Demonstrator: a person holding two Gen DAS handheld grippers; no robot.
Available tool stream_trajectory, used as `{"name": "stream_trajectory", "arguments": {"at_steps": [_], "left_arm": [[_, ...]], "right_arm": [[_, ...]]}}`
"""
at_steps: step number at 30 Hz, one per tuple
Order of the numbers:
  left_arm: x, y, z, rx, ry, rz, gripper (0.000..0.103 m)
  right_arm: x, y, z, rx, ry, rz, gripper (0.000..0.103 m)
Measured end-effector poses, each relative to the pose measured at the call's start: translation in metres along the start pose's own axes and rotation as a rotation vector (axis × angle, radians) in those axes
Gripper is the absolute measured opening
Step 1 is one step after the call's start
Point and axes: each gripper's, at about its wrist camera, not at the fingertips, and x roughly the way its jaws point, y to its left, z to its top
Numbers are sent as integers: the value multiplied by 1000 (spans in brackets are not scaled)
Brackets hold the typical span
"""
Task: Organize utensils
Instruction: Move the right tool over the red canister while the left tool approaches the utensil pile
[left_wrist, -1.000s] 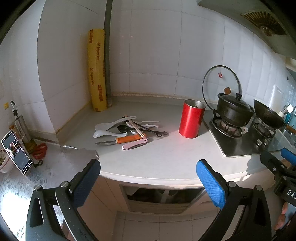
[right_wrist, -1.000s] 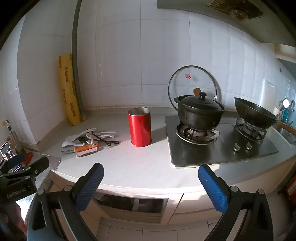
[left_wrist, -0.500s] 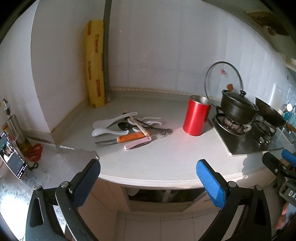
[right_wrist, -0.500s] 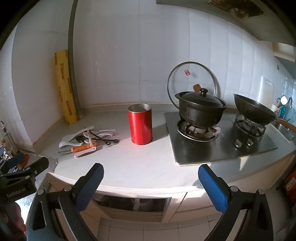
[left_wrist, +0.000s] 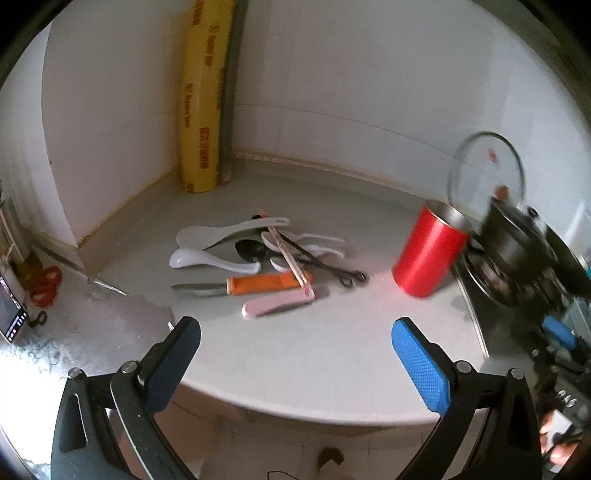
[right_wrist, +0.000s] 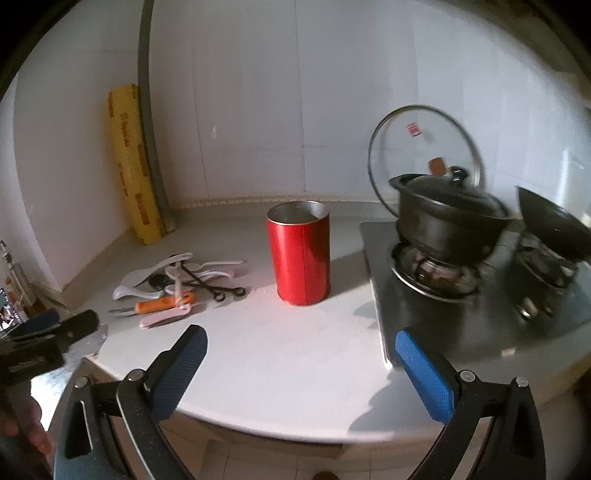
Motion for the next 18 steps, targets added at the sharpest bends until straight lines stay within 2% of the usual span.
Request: {"name": "stream_trajectory", "arguments": {"at_steps": [4, 8, 11, 18], "left_arm": [[23, -8, 20, -57, 20, 38, 103], [44, -12, 26, -138, 48, 87, 103], [58, -15, 27, -190, 84, 117, 103], [67, -20, 22, -230, 122, 223, 103]], "right_arm": [[55, -15, 21, -51, 36, 45, 103], [101, -27, 34, -96, 68, 89, 103], [128, -31, 41, -141, 87, 123, 103], [177, -28, 47, -205, 113, 212, 103]]}}
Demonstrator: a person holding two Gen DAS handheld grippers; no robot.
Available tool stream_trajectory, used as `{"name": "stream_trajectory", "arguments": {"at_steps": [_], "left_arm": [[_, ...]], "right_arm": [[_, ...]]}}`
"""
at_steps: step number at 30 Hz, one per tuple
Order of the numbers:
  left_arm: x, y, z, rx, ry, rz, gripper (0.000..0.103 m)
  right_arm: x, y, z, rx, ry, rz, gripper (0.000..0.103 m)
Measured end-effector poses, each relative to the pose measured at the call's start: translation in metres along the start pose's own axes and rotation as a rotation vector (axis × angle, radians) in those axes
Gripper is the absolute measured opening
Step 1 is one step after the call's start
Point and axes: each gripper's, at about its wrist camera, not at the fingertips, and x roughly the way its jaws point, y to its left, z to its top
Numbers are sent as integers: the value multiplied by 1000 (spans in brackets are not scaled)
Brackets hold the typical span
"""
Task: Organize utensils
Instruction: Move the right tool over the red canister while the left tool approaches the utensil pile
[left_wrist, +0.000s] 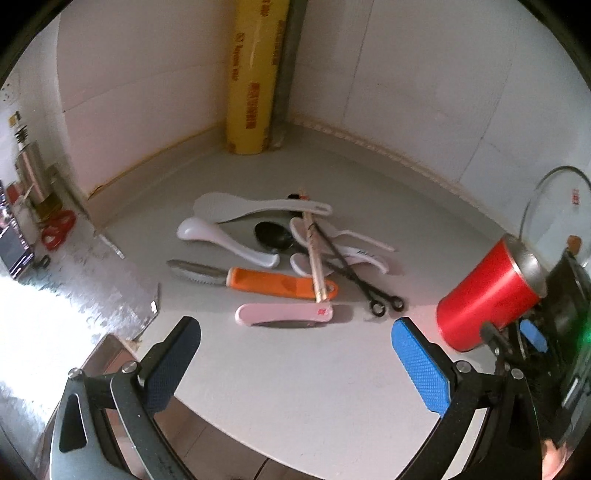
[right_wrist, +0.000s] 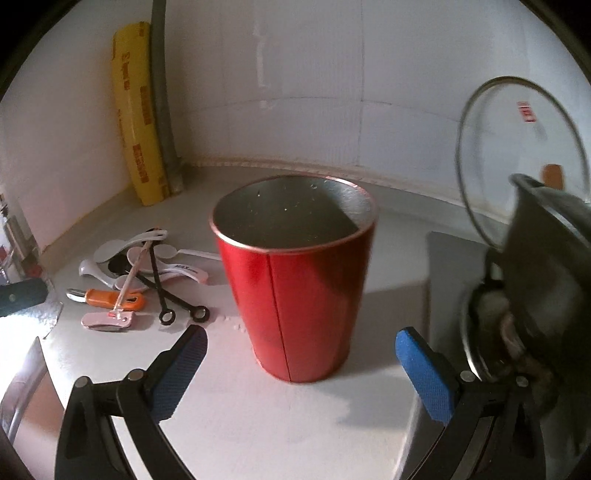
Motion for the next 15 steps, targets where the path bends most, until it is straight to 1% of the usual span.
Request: {"name": "stream_trajectory", "arguments": {"at_steps": [4, 8, 15], "left_arm": [[1, 8, -1, -29, 18, 46, 103], [2, 14, 2, -43, 20, 69, 103], [12, 17, 13, -34, 39, 69, 103]], "right_arm": [[20, -2, 5, -3, 7, 28, 103], [36, -5, 10, -13, 14, 29, 103], [52, -4, 20, -7, 21, 13, 103]]}}
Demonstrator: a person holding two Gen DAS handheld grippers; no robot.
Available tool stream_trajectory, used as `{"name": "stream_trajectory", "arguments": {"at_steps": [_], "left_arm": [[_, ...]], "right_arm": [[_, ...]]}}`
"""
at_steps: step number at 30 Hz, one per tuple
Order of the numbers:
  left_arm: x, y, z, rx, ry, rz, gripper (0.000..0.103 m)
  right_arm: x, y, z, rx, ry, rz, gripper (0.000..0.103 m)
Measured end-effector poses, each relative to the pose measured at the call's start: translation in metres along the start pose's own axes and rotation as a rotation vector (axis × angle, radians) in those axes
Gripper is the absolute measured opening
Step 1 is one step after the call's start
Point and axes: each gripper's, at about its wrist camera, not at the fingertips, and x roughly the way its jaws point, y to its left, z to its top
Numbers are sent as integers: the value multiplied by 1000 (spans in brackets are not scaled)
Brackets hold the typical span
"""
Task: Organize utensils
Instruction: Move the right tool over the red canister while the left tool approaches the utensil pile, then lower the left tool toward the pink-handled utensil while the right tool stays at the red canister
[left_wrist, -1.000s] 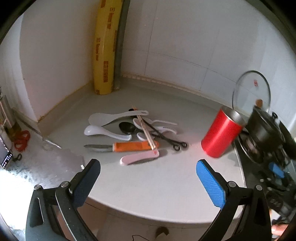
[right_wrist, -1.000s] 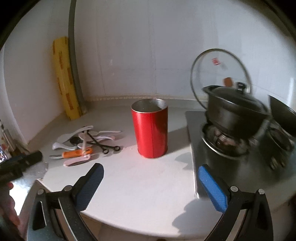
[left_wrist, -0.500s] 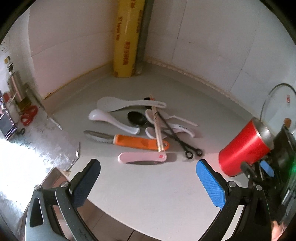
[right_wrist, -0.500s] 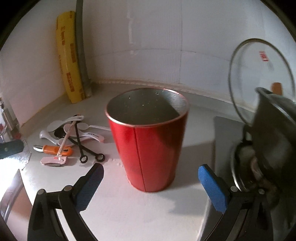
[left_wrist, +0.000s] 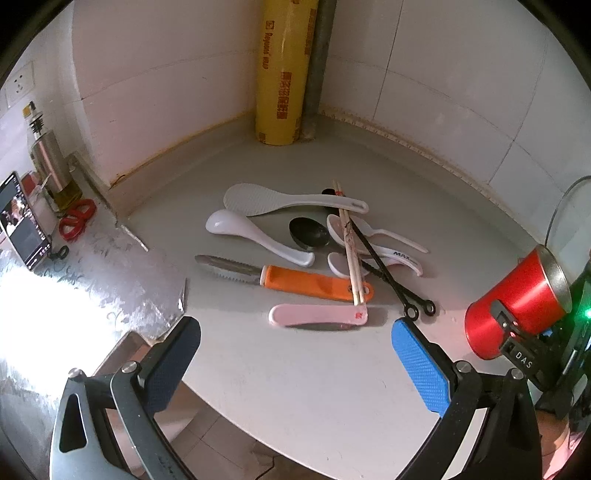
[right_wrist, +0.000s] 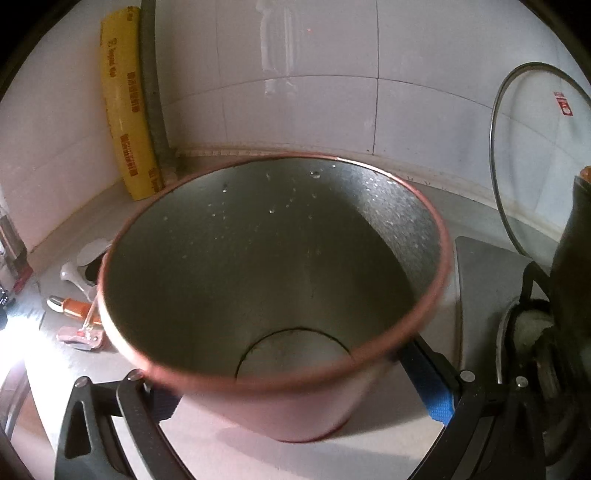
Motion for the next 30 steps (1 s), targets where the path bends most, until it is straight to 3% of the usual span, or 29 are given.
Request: {"name": "stream_trajectory", "arguments": {"at_steps": [14, 30], "left_arm": [[11, 13, 21, 29, 2, -35, 103], [41, 63, 41, -127, 47, -101, 102]], "right_arm": [[5, 12, 11, 20, -37, -55, 91], [-11, 29, -3, 17, -26, -32, 90]]}}
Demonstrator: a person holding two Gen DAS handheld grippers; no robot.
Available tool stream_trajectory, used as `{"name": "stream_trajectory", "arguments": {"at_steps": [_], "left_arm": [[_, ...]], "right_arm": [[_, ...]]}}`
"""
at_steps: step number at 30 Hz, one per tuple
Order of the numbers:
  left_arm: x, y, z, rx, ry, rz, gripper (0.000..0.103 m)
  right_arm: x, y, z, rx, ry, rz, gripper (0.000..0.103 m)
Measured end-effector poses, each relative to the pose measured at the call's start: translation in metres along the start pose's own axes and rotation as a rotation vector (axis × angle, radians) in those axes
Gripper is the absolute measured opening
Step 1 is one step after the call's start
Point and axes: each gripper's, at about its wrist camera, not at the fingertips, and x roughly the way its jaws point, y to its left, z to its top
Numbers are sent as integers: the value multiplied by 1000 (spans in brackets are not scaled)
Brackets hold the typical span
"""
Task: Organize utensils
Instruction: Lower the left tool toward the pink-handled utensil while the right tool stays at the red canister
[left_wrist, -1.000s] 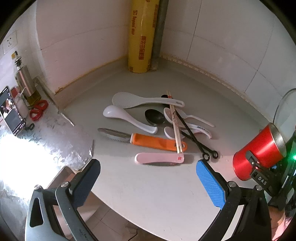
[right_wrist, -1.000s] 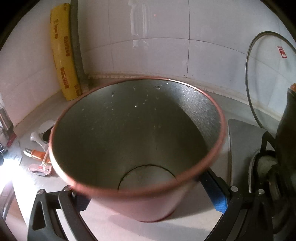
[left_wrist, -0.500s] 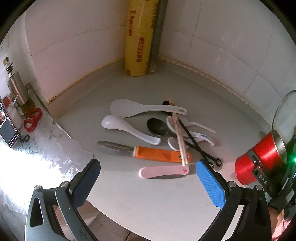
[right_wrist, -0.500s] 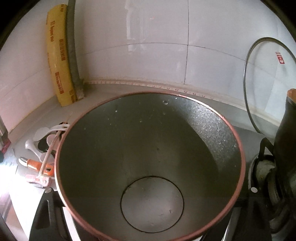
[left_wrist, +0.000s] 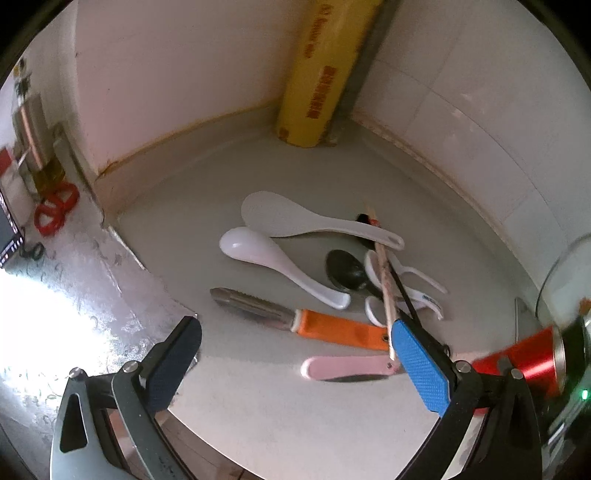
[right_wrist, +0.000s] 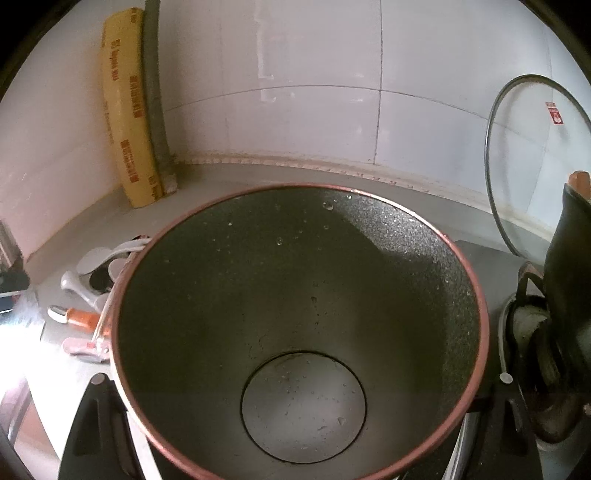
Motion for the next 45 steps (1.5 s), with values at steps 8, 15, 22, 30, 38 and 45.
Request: {"name": "stream_trajectory", "arguments": {"at_steps": [8, 15, 22, 30, 38, 45], "left_arm": [[16, 26, 11, -117, 44, -25, 90], [34, 36, 8, -193, 116, -52, 81], [49, 41, -1, -268, 215, -79, 75], [56, 3, -15, -142, 304, -93, 73], [56, -25, -17, 2, 282, -93, 71], [69, -33, -19, 37, 292, -149, 71]], "right_arm": [[1, 6, -1, 15, 18, 2, 90], [-3, 3, -5, 26, 23, 0, 90], [-8, -1, -8, 28, 22, 1, 90], [-8, -1, -8, 26, 25, -2, 90], [-7, -1, -7, 21, 25, 2, 90], [-6, -1, -8, 14, 29, 7, 90]]}}
